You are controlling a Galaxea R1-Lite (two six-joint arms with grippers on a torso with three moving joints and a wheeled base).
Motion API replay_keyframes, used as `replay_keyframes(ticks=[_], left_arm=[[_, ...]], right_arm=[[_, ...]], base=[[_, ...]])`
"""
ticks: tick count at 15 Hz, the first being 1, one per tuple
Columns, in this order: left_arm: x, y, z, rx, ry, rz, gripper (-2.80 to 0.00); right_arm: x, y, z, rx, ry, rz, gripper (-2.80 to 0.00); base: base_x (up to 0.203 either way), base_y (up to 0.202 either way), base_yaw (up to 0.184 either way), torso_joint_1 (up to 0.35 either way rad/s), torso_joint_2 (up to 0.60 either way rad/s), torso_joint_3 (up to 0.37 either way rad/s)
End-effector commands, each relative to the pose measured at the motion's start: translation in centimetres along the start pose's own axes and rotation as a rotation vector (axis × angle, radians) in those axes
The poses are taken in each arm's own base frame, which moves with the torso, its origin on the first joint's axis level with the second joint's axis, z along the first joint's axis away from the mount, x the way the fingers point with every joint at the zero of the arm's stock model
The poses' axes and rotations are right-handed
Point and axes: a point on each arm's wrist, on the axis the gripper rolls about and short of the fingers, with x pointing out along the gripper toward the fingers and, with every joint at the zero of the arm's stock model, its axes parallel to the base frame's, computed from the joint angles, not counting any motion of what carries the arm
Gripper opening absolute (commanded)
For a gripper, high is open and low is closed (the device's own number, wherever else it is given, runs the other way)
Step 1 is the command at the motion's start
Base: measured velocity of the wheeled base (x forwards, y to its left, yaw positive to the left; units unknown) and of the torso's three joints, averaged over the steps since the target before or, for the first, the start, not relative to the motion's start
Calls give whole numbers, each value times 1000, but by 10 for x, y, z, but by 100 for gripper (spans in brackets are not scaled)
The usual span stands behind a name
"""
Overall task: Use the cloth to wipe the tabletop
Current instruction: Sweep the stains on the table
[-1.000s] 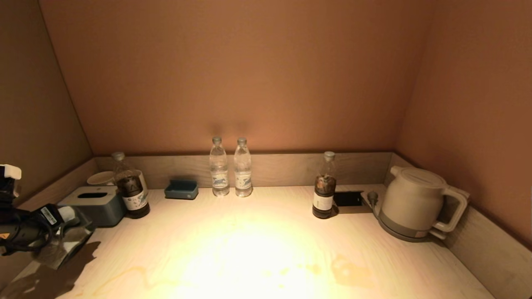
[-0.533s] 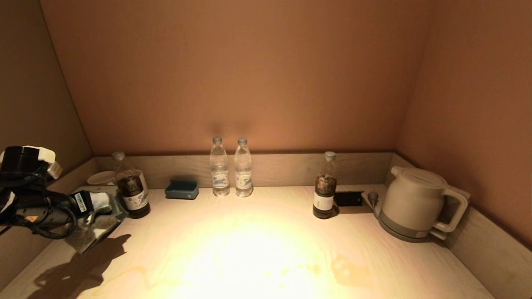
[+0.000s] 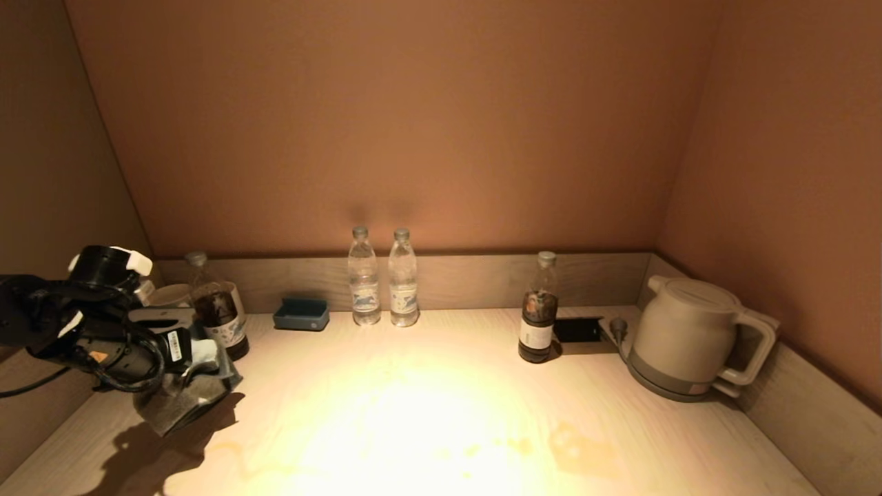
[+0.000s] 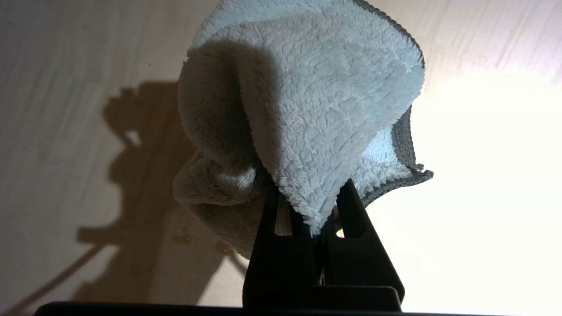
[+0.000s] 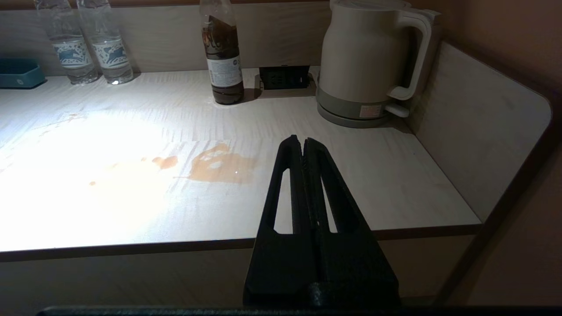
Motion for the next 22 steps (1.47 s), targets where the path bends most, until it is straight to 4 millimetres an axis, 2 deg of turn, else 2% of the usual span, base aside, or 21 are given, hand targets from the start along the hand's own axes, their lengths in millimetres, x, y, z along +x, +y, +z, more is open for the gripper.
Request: replay_keyframes(ticks=[1, 5, 7, 12, 17, 22], left_arm=[[22, -2, -8, 12, 65, 20, -280], [41, -2, -15, 15, 118, 44, -280], [39, -2, -14, 14, 109, 46, -280], [17, 0, -7, 6, 7, 150, -280], [19, 8, -16, 29, 49, 328, -280], [25, 14, -24, 56, 129, 393, -280]], right_arm=[[0, 0, 0, 0, 1, 0, -280], [0, 0, 0, 0, 1, 0, -280], [0, 0, 0, 0, 1, -1, -280], [0, 0, 0, 0, 1, -1, -280], [0, 0, 0, 0, 1, -1, -280], [0, 0, 0, 0, 1, -1, -280]], base=[[0, 0, 0, 0, 0, 0], [0, 0, 0, 0, 0, 0], [0, 0, 0, 0, 0, 0], [0, 0, 0, 0, 0, 0], [0, 0, 0, 0, 0, 0], [0, 0, 0, 0, 0, 0]])
